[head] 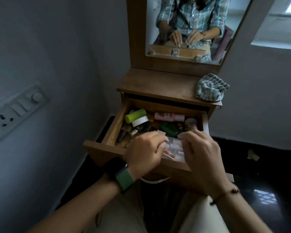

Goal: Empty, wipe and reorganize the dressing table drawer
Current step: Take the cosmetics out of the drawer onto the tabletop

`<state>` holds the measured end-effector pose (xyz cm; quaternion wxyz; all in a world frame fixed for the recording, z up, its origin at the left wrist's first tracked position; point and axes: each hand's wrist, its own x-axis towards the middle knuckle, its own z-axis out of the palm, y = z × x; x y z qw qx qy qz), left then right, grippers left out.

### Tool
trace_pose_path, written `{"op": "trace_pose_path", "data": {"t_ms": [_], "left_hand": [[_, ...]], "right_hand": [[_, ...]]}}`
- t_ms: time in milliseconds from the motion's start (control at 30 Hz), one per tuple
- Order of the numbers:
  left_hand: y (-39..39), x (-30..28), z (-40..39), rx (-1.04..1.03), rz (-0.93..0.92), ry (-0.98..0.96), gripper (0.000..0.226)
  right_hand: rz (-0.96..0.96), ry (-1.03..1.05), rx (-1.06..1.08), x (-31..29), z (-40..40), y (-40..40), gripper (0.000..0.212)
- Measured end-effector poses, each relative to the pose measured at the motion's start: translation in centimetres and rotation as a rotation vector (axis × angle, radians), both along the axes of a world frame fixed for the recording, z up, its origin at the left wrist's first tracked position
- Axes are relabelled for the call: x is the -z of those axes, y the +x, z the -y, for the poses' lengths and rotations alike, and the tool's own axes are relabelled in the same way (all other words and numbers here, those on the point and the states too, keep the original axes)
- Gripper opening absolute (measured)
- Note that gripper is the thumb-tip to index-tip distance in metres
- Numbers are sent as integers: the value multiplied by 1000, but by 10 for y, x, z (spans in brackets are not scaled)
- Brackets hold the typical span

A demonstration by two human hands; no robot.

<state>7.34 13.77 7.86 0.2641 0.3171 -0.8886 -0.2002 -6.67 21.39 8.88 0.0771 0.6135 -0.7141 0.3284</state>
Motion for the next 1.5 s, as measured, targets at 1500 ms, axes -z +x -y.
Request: {"op": "trace_pose_path", "data": {"t_ms": [1500], "left_hand": [[-39,-54,212,-579,-370,517,52]], "right_hand": [[884,158,259,-43,177,-79,65]]}}
